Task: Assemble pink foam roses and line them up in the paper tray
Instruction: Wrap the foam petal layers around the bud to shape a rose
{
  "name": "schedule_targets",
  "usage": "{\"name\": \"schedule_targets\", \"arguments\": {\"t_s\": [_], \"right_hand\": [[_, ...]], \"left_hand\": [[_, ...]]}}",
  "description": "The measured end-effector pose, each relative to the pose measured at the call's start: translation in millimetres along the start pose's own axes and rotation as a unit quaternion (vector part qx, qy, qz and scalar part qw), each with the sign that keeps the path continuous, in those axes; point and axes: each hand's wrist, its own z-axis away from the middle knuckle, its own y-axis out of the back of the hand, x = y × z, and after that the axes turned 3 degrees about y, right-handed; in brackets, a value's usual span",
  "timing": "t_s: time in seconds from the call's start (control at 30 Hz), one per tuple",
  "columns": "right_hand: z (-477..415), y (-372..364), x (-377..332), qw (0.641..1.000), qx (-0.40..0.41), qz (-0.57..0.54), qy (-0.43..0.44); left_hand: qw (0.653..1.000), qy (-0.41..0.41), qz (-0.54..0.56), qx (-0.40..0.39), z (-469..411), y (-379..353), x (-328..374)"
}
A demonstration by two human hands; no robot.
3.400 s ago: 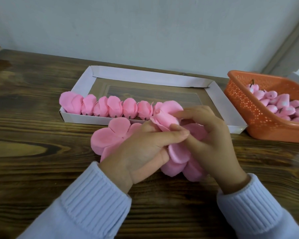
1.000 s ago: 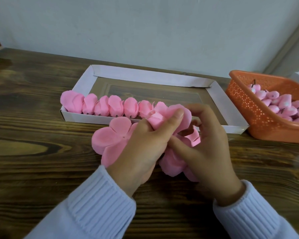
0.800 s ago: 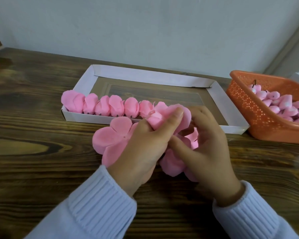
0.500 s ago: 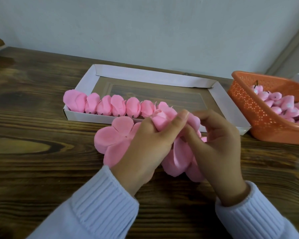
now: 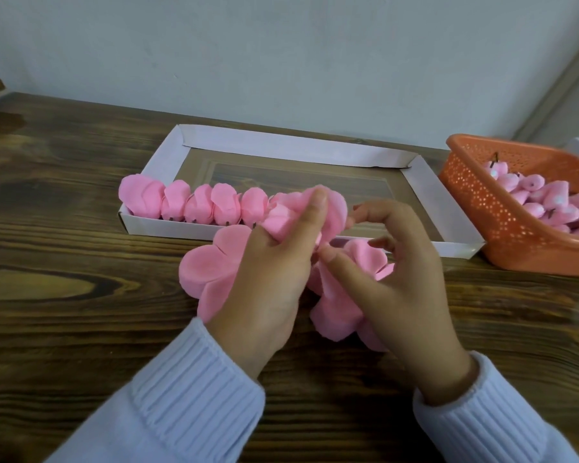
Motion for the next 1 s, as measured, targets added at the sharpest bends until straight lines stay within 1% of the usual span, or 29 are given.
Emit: {"name": "schedule_targets", "arguments": {"t_s": [0.1, 0.2, 0.33, 0.4, 0.53, 0.7, 0.8, 0.9, 1.0], "right_hand": [[1, -2, -2, 1.0, 0.004, 0.022, -0.002], [3, -6, -4, 0.999, -0.025, 0.016, -0.017], [5, -10, -6, 0.997, -0.03, -0.067, -0.028], [5, -11, -7, 0.994, -0.036, -0.095, -0.029], [4, -10, -7, 0.993, -0.055, -0.104, -0.015], [-1, -1, -7, 0.98, -0.135, -0.14, -0.026], [-4, 2, -6, 0.974, -0.157, -0.157, -0.05], [-4, 2, -5, 0.965, -0.168, -0.184, -0.087], [-5, 5, -4, 0.965, -0.145, -0.176, -0.132]], "left_hand": [[0.998, 0.013, 0.067, 0.012, 2, -2, 1], [0.994, 0.023, 0.104, -0.023, 4, -7, 2], [0.991, 0.023, 0.122, -0.055, 6, -10, 1], [0.991, 0.009, 0.11, -0.074, 7, -10, 2], [0.992, -0.015, 0.076, -0.101, 8, -7, 3], [0.99, -0.021, 0.024, -0.141, 5, -1, 4], [0.991, -0.023, 0.005, -0.134, 4, 1, 5], [0.994, -0.02, 0.022, -0.108, 3, -1, 4], [0.997, -0.022, 0.02, -0.077, 1, -1, 5]]}}
